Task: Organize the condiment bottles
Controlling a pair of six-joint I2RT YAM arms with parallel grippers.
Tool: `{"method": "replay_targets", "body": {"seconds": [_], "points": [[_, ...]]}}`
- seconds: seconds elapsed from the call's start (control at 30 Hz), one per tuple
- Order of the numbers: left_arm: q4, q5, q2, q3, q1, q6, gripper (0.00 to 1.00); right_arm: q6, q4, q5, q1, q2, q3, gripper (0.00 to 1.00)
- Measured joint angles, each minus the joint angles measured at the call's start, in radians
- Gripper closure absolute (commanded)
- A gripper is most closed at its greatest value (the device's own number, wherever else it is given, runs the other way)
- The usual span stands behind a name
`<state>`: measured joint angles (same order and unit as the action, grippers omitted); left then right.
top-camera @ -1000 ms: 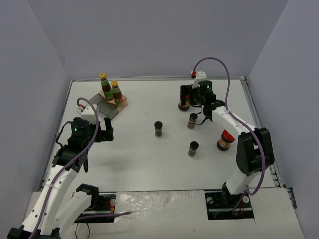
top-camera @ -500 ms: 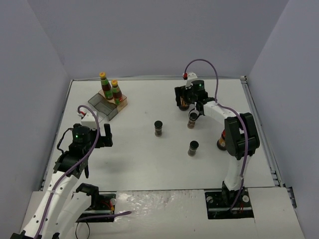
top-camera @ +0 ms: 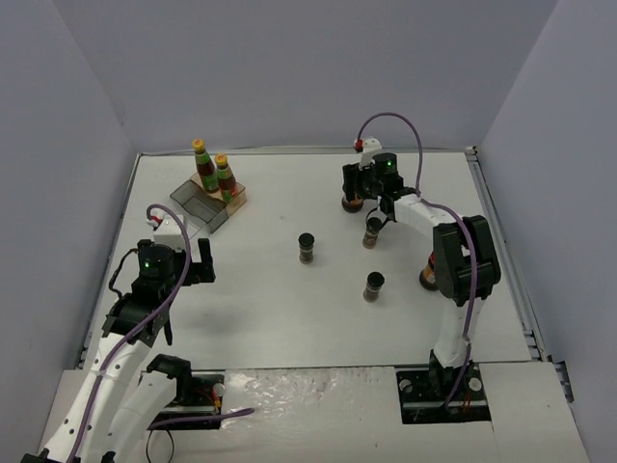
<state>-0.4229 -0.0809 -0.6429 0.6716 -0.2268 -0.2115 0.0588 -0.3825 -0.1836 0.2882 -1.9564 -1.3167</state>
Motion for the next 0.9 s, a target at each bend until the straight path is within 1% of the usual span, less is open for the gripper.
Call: {"method": "replay_targets", "body": {"seconds": [0.13, 0.23, 0.6, 0.77, 0.83, 0.9], "points": [[0.0, -0.003, 0.003, 0.0, 0.0, 0.0, 0.03, 0.009, 0.0, -0.015, 0.017, 0.0, 0.0, 1.0], [0.0, -0.008, 0.009, 0.0, 0.0, 0.0, 0.03, 0.021, 0.001, -0.021, 0.064, 0.001, 0.0, 1.0], [0.0, -0.044, 0.032, 0.0, 0.0, -0.001, 0.03, 0.054, 0.071, -0.115, 0.426, -0.002, -0.058, 1.0], [0.0, -0.055, 0.035, 0.0, 0.0, -0.001, 0.03, 0.06, 0.072, -0.139, 0.519, -0.049, -0.126, 1.0], [-0.001, -0.055, 0.037, 0.0, 0.0, -0.001, 0.03, 0.064, 0.072, -0.14, 0.542, -0.066, -0.129, 0.95], [-0.001, -0.055, 0.037, 0.0, 0.0, -0.001, 0.03, 0.069, 0.063, -0.141, 0.558, -0.076, -0.129, 0.87]]}}
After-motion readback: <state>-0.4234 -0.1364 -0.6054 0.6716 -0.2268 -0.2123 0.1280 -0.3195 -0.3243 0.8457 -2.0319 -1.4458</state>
